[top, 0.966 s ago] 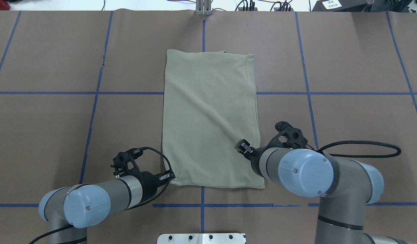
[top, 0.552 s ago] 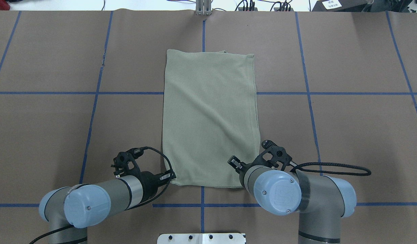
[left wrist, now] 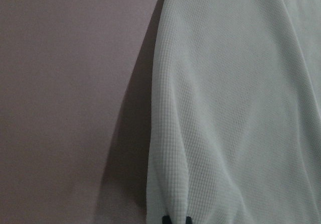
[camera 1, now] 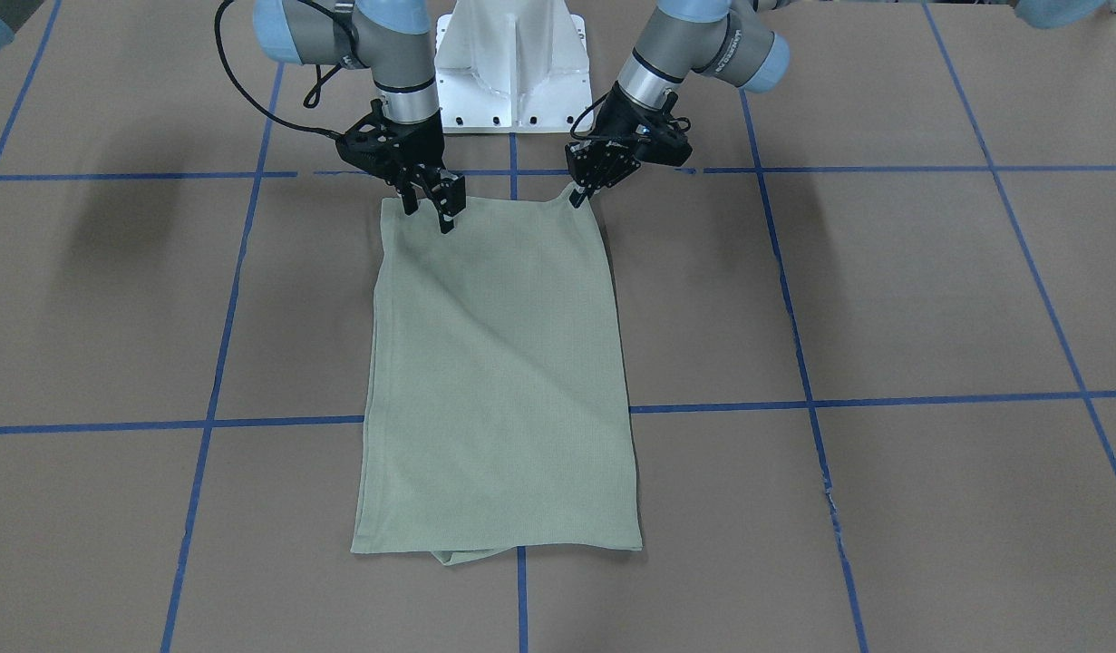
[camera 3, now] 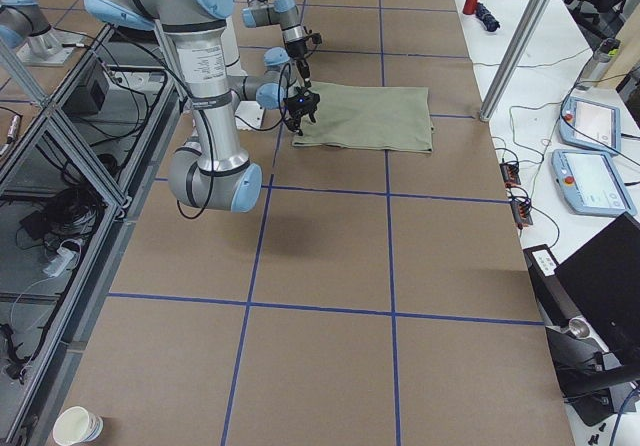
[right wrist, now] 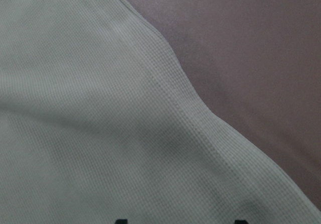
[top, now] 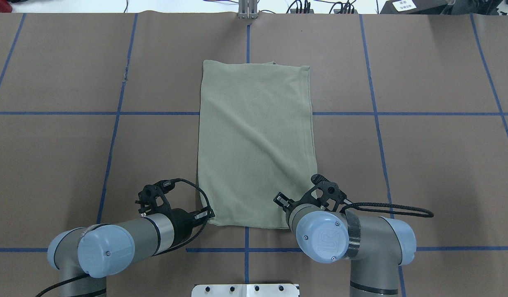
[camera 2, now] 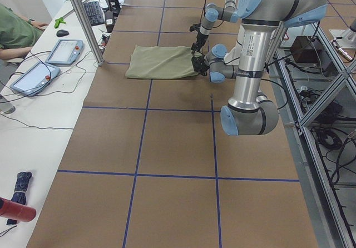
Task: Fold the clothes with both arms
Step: 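Grasp the near corners of the folded green shirt with both grippers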
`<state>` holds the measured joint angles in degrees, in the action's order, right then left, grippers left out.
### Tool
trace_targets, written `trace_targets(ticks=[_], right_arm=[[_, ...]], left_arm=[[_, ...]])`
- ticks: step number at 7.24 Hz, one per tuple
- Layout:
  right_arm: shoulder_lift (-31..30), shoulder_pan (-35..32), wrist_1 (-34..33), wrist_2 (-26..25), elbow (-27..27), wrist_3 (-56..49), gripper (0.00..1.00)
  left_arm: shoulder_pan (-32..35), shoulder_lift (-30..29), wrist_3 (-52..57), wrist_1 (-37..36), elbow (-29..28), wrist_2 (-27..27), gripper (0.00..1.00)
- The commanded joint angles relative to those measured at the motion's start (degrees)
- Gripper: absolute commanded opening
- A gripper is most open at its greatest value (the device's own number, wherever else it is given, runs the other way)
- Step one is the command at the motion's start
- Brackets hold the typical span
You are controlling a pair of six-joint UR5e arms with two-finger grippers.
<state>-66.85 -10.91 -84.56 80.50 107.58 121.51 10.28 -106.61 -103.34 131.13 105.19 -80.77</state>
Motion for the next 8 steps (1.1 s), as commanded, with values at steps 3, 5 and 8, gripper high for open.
trace_targets(ticks=[3, 5, 8], right_arm=[[0.22, 0.45, 0.01, -0.08, 0.09, 0.05, 0.01], [0.22, 0.36, -0.16, -0.17, 0.26, 0.05, 0.0], [0.05, -0.6, -2.43, 0.36, 5.24, -0.48, 0.0]], left_arm=[[-0.09, 0.0, -0.02, 0.0, 0.02, 0.0, 0.0], [-0.09, 0.09, -0.02, 0.0, 0.02, 0.0, 0.0], [0.0, 0.09, 0.24, -0.78, 2.28, -0.44, 0.0]])
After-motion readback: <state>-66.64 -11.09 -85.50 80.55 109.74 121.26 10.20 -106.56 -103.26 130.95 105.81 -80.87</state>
